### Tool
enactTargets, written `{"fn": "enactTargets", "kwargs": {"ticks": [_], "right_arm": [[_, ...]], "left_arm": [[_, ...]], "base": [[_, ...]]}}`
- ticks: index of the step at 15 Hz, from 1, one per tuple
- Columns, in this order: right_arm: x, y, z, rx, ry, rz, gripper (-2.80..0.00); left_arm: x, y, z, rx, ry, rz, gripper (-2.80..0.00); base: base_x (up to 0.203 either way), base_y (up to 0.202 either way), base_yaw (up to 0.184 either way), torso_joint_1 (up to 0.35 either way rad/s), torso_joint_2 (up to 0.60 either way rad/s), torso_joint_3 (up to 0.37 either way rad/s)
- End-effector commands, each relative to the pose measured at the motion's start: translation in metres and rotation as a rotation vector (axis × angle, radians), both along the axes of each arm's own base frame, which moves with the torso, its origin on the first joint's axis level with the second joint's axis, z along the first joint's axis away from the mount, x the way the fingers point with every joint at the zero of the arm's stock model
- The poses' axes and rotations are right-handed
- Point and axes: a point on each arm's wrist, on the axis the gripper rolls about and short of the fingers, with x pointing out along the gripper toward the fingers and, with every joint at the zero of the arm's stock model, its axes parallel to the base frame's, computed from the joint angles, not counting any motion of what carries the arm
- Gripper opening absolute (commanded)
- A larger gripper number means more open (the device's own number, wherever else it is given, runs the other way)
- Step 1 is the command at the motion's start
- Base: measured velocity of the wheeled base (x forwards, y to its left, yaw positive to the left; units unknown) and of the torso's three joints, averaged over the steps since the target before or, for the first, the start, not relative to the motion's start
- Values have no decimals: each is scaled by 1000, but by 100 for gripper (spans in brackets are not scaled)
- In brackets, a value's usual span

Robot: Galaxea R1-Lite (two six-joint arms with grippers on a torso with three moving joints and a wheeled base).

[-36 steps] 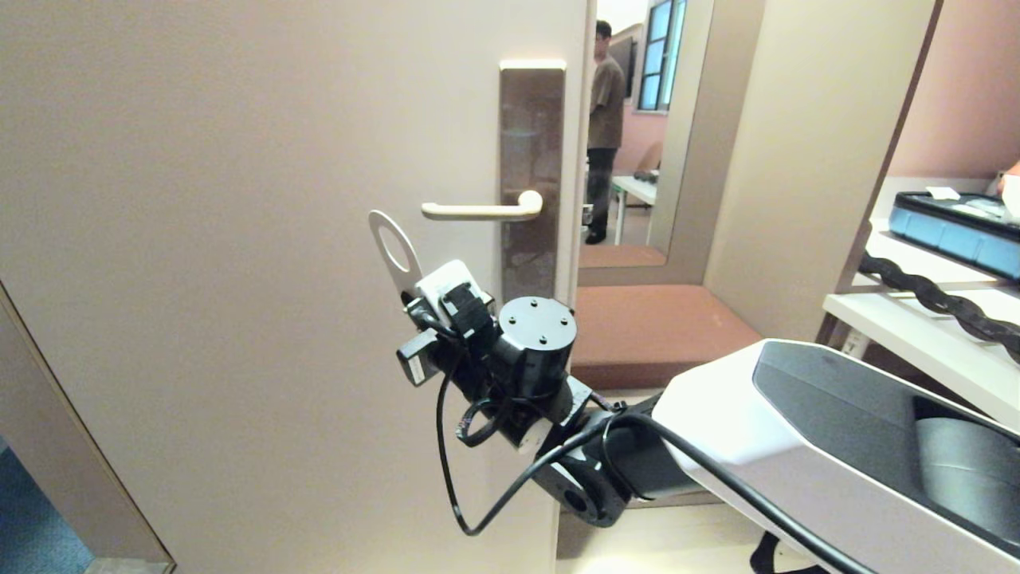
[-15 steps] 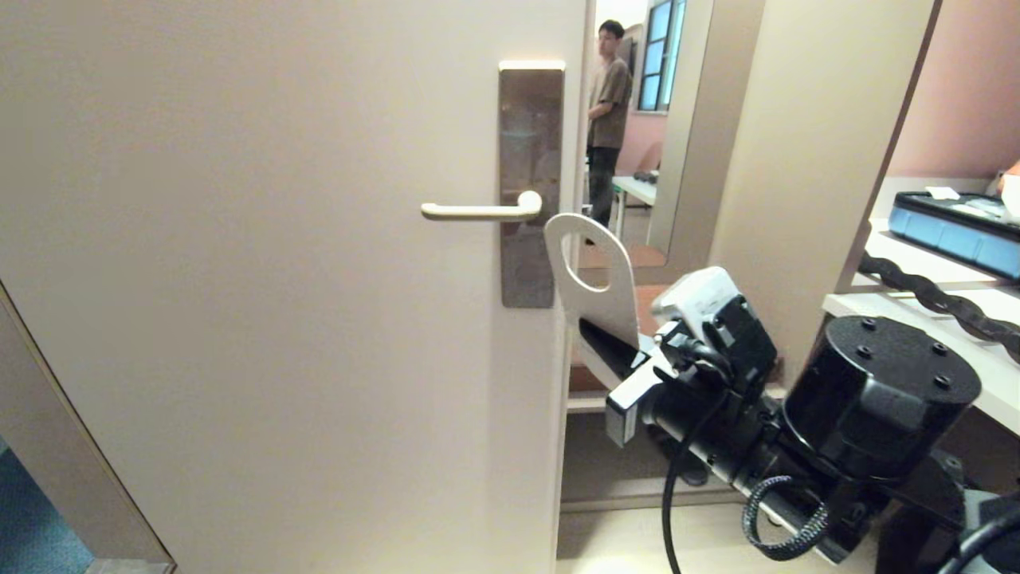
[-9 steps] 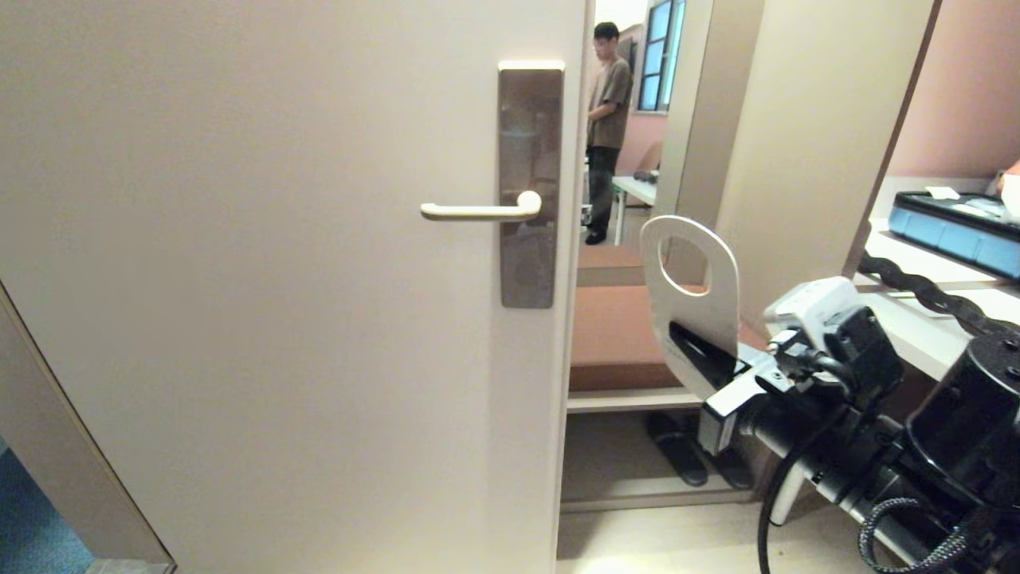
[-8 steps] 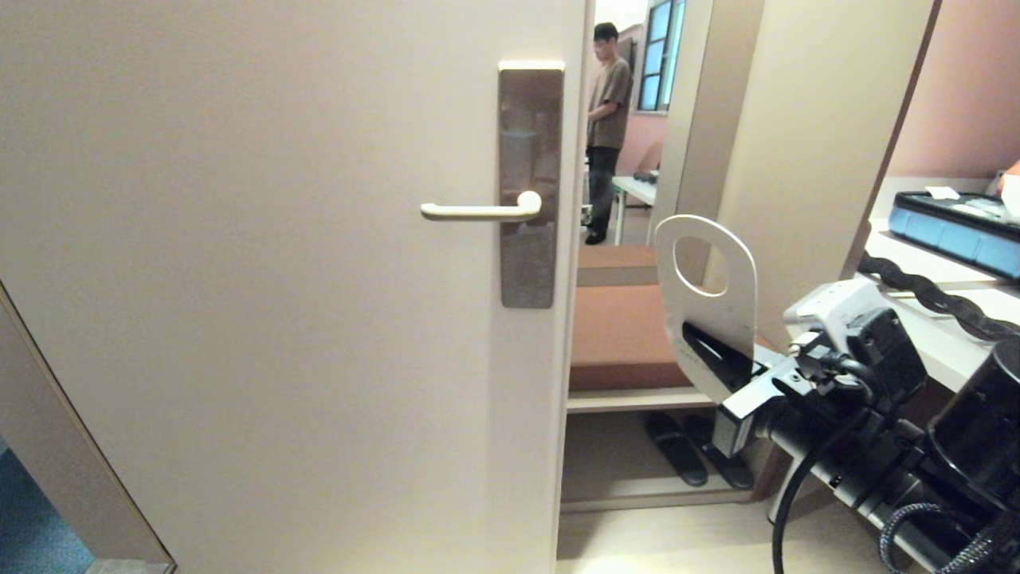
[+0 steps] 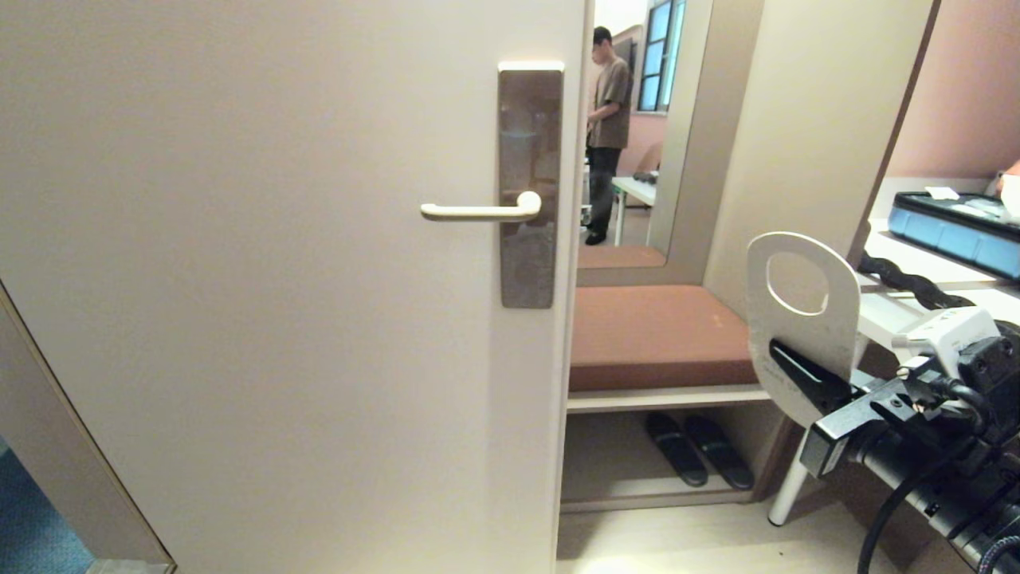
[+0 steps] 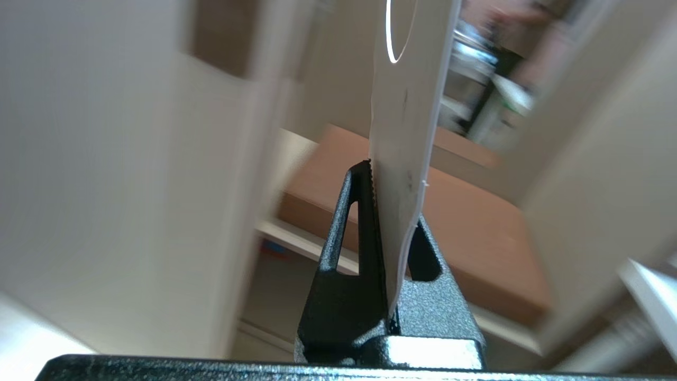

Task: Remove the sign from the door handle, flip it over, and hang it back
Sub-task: Hand it to the other hand

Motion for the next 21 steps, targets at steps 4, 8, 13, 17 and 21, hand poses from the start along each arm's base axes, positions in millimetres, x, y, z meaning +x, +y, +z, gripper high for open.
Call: {"fn": "enactTargets", "kwargs": {"ticks": [4,8,13,17,21], "right_arm": [[-10,-66,-11,-40,14,-346,-280],[-46,-85,-14,-66,-12,-452,-280],[-73,-88,-18,-71,24,-454,-280],[-99,-93,-31,-8,117,-479,-280],[-127,-92,-49,7,191,-380,-280]], "left_arm": [[0,0,0,-1,2,1,-280],[0,0,0,-1,1,1,-280],[0,0,0,-1,1,1,-280],[0,0,0,-1,0,1,-280],[0,0,0,-1,2,1,-280]], "base": [[0,0,0,0,0,0],[0,0,0,0,0,0],[0,0,0,0,0,0],[0,0,0,0,0,0],[0,0,0,0,0,0]]}}
